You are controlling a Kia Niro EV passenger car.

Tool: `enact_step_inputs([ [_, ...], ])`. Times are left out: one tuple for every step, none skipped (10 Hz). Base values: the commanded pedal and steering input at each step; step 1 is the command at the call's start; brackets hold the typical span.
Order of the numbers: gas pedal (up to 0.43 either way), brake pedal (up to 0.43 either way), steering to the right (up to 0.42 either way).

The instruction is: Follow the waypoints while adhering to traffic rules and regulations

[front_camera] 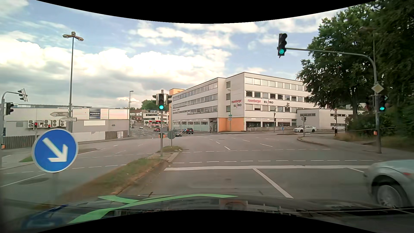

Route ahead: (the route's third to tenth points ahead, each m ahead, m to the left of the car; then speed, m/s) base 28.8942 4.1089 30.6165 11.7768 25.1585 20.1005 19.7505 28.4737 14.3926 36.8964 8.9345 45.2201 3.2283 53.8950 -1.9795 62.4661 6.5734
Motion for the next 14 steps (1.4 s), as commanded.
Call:
enact_step_inputs([
  [0.079, 0.000, -0.031],
  [0.059, 0.000, -0.031],
  [0.000, 0.000, -0.032],
  [0.000, 0.000, -0.033],
  [0.000, 0.000, -0.033],
  [0.000, 0.000, -0.033],
  [0.000, 0.018, -0.034],
  [0.000, 0.030, -0.035],
  [0.000, 0.012, -0.035],
  [0.000, 0.000, -0.036],
  [0.000, 0.000, -0.036],
  [0.000, 0.000, -0.036],
  [0.000, 0.000, -0.036],
  [0.000, 0.000, -0.037],
])
